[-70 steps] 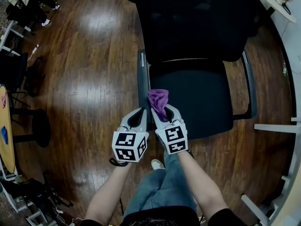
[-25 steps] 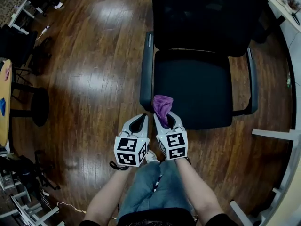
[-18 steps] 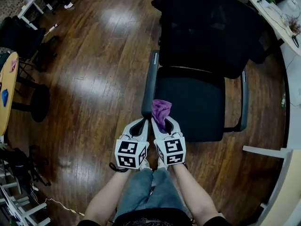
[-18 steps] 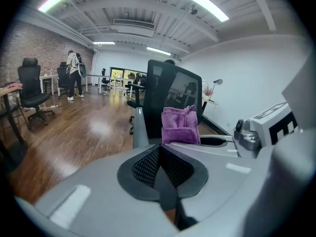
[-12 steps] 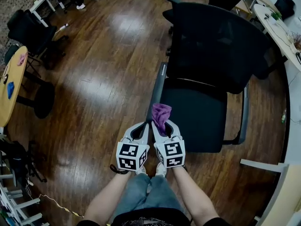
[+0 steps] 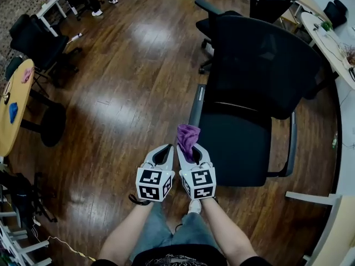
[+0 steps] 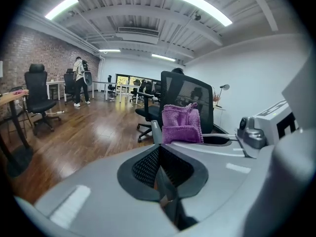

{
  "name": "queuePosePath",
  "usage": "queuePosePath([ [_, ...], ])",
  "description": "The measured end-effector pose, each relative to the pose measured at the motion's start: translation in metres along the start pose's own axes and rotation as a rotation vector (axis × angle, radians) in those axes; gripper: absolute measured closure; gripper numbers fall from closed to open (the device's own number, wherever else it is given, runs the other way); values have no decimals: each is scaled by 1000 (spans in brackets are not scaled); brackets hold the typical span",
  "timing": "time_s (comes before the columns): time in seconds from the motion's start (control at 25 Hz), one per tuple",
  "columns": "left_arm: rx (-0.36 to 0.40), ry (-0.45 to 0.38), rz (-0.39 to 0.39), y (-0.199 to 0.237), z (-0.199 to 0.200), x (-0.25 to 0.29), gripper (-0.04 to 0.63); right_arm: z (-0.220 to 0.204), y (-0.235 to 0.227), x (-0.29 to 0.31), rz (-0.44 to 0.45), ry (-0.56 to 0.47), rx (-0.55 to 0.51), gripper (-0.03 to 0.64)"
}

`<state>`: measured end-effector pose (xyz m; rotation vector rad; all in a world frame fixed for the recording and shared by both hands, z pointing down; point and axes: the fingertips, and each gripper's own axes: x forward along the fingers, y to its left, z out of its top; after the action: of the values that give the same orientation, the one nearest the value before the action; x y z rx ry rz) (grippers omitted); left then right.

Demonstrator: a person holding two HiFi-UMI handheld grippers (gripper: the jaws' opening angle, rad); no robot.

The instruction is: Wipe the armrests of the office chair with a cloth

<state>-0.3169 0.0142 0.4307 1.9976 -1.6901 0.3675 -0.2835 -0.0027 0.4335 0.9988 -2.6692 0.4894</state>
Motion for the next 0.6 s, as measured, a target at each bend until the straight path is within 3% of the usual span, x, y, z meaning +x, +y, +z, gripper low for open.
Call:
queuePosePath([
  [0.24,13,11,-91,47,16,23,591,14,8,53,-97,-13,18,517],
  [0.44,73,39,-202,91,27,38,591,21,14,104,-213,-10,41,517],
  [0.6,65,48,-262,124,42,46,591,31,21,134,-299,-11,69,517],
])
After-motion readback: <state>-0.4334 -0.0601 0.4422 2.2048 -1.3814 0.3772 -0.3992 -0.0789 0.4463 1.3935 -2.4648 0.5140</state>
